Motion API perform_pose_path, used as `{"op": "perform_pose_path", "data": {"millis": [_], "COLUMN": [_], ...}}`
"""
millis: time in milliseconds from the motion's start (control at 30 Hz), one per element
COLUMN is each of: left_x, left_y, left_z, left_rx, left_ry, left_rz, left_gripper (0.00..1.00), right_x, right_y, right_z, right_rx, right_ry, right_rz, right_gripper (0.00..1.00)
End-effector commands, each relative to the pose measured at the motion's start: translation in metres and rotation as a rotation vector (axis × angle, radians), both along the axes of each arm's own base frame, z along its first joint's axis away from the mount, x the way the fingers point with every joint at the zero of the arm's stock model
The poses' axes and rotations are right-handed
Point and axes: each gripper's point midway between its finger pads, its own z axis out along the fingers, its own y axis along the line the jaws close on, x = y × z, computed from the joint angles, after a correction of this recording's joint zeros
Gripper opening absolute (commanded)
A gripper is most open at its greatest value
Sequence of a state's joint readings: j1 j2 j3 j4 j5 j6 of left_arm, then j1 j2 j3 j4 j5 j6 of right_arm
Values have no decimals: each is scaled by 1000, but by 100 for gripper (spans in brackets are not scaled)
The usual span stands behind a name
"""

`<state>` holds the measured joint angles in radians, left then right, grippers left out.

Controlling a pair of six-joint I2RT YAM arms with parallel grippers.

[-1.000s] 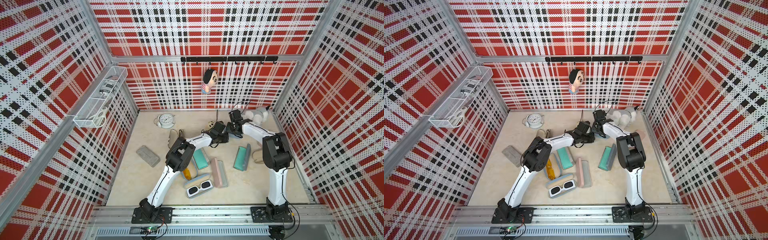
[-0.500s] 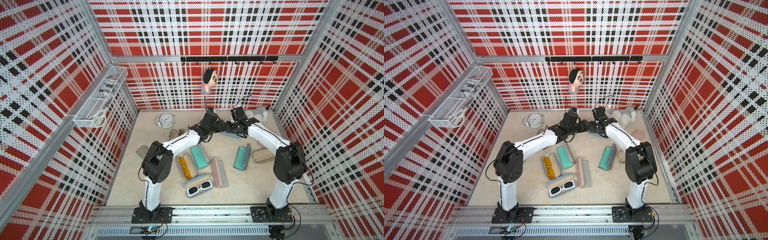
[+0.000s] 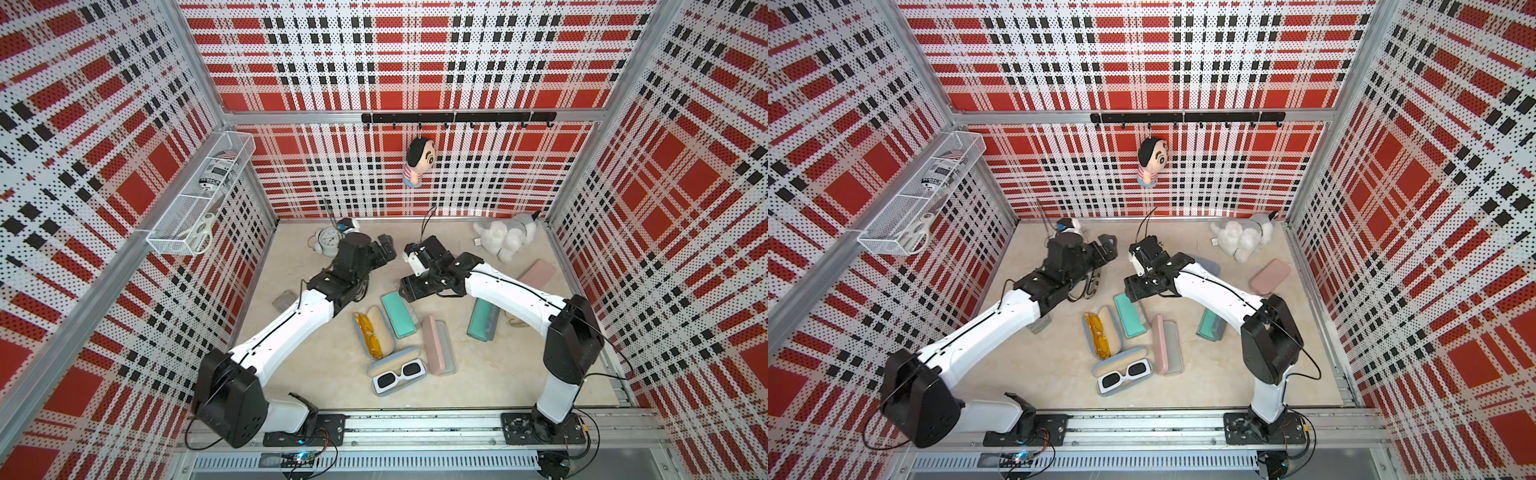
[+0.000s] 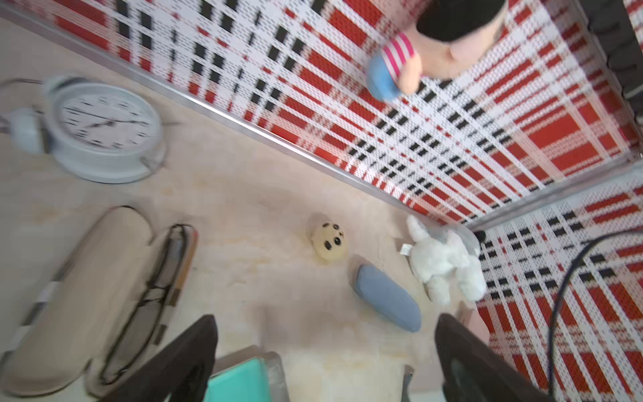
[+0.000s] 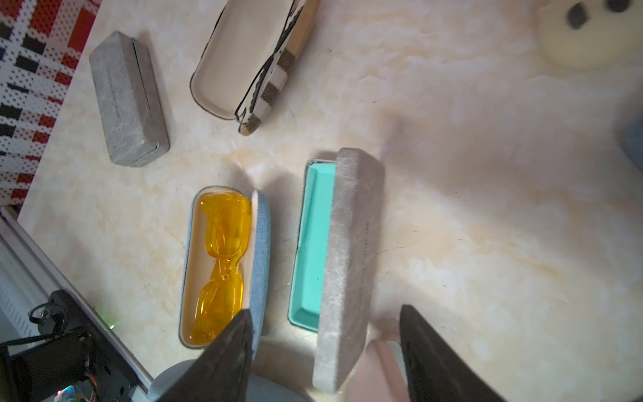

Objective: Close the glasses case
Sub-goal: Pick up the glasses case at the center of the board, then place the glasses case at the center of the board.

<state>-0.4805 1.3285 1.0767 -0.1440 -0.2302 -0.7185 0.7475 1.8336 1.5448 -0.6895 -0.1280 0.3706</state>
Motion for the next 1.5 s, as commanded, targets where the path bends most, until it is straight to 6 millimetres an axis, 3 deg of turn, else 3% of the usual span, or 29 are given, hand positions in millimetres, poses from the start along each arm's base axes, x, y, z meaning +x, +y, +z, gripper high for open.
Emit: {"op": "perform_pose_path", "data": {"millis": [0, 133, 267, 333, 367, 433, 500, 800, 900, 1067, 1233, 1467], "left_x": [-11, -20, -23, -24, -24, -24, -23, -17, -15, -7, 2, 17], "left_y": [35, 61, 73, 75, 76, 76, 75, 70, 68, 52, 20, -26], "left_z": [-3, -11, -14, -18, -20, -25, -29, -39, -41, -50, -67, -86], "left_rx": [-7, -15, -23, -24, -24, -22, -22, -24, -24, -19, -4, 11], "left_ry": [5, 20, 25, 34, 39, 50, 60, 78, 82, 108, 141, 178], "left_rz": [82, 124, 139, 138, 138, 134, 128, 112, 106, 63, 3, -79], "left_gripper": [98, 98, 98, 98, 98, 98, 98, 98, 98, 98, 98, 98], "right_x": [-2, -2, -2, -1, -1, 1, 6, 35, 47, 73, 91, 112], "right_y": [6, 12, 10, 13, 14, 17, 19, 16, 0, -45, -87, -112], "right_z": [-28, -49, -75, -81, -83, -83, -79, -53, -49, -46, -50, -58], "right_rx": [-36, -80, -129, -122, -119, -107, -101, -113, -146, -236, -316, -405], "right_ry": [64, 100, 145, 151, 154, 151, 137, 45, 19, -23, -30, -33], "right_rz": [36, 44, 39, 42, 39, 39, 29, -28, -79, -220, -343, -425], "right_gripper": [69, 68, 66, 57, 46, 27, 19, 13, 13, 13, 14, 16]}}
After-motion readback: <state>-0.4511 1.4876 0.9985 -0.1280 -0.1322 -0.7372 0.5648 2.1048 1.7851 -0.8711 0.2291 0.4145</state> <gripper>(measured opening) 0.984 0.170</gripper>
